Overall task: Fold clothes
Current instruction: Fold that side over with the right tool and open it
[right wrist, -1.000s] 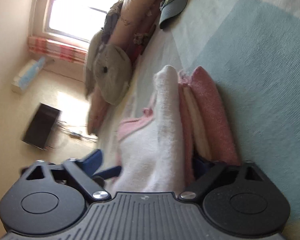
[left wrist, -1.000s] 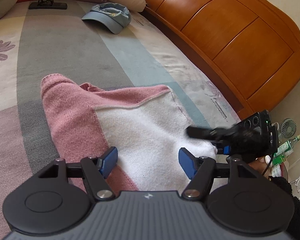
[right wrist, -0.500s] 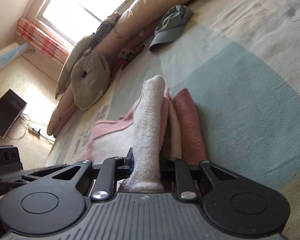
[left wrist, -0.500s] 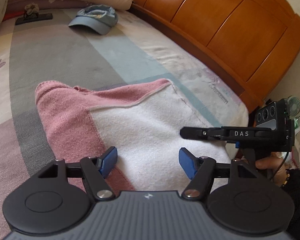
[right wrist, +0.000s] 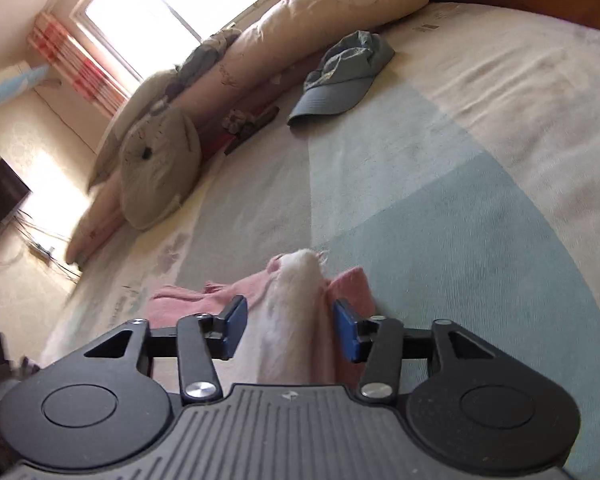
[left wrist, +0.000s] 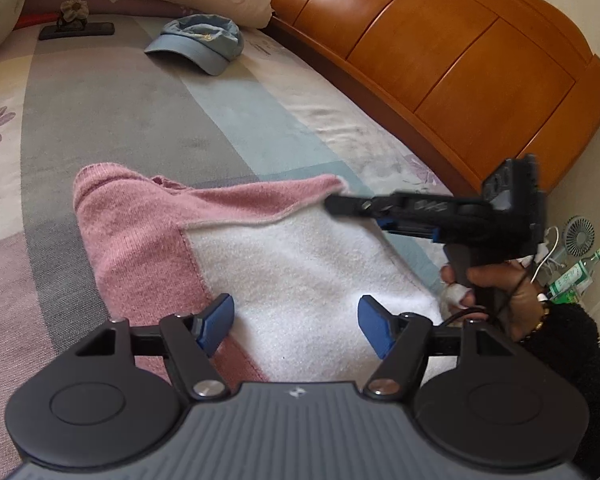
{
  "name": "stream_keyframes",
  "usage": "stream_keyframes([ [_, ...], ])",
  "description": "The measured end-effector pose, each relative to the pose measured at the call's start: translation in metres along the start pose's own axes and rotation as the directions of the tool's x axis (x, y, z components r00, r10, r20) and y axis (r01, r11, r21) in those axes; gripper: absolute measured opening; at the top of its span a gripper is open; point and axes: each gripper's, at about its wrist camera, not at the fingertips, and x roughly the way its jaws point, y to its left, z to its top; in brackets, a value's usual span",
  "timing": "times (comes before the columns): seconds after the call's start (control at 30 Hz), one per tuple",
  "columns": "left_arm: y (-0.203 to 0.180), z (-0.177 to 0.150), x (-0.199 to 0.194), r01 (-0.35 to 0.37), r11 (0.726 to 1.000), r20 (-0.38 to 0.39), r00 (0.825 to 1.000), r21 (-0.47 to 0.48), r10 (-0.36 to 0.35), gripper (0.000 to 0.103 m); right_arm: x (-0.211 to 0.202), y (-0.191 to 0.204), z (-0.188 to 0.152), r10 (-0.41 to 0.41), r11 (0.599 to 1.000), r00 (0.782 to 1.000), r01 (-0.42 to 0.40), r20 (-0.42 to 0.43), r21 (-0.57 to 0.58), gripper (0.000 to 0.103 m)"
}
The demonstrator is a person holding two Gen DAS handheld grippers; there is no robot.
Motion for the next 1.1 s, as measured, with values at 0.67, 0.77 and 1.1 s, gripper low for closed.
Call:
stream_keyframes([
  [0.67,0.029,0.020,0.019,-0.079,0.996,0.052,0.995,-0.029,0.080,0.068,-0.072,0.045,-0.016,0.065,0.986,0.996,-0.056,0.054,-0.160,0.058],
  [0.77,0.025,0.013,0.026,-0.166,0.986,0.034,0.986,0.013,0.165,0.067,-0.058,0.046,-0.038,0.002,0.976,0.999,-0.012,-0.048,-0.219,0.059],
  [1.1,-0.034,-0.015,-0.028,-0.169,0.969,0.088,0.984,0.178,0.156,0.072,-0.089,0.085,-0.080,-0.128,0.881,0.992,0.123,0.019,-0.457,0.056],
])
